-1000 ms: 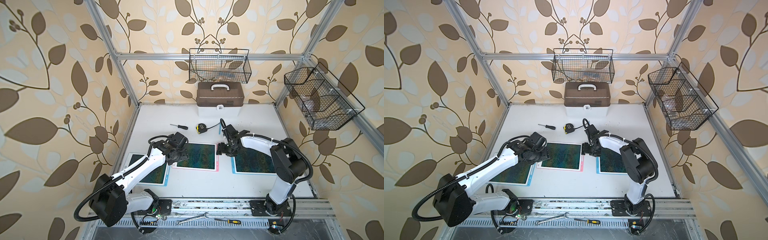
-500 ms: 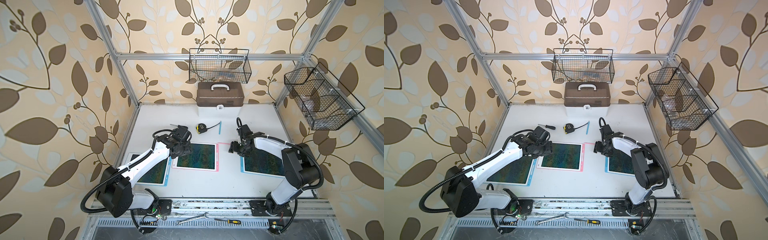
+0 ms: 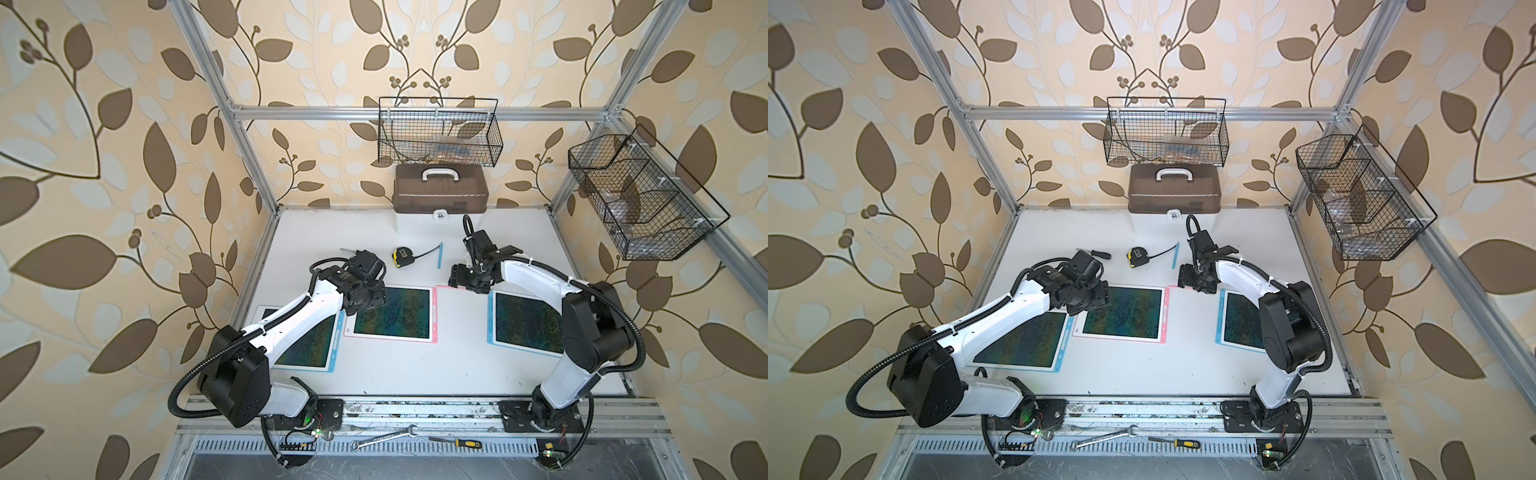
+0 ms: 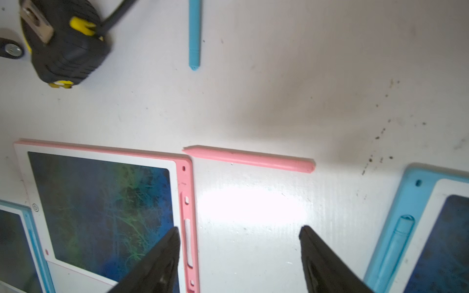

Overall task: Place the stylus back onto the writing tablet
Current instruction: Move the writing tablet to the center of the board.

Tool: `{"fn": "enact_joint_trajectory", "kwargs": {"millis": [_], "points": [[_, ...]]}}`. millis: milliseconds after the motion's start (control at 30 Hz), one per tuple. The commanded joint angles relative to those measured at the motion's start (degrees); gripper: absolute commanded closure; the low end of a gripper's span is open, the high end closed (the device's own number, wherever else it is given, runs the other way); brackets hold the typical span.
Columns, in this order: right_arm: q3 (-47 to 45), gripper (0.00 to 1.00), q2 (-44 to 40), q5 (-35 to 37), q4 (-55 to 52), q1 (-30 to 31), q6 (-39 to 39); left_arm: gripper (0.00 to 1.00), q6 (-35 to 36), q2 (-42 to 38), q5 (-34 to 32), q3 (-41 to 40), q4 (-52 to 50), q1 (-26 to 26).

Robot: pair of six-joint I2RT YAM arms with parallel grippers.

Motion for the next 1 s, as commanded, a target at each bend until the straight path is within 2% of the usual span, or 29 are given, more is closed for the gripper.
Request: {"fn": "enact_joint_trajectory", "kwargs": {"millis": [0,433,967], "points": [[-1.3,0.25,1.1,-0.3,-1.4,0.5,1.6,0.23,0.4,-0.1,0.3,2.3,0.4,-0.5],[-18.5,0.25,-9.3,1.4,2.2,2.4,7.5,0.24,1.4,2.8,2.2,3.9,2.1,-0.5],[-28.6,0.26,-17.0,5.4,2.4,-0.7,11.3,0.24,3.4,5.7,3.5,4.7,2.9,-0.5]]}}
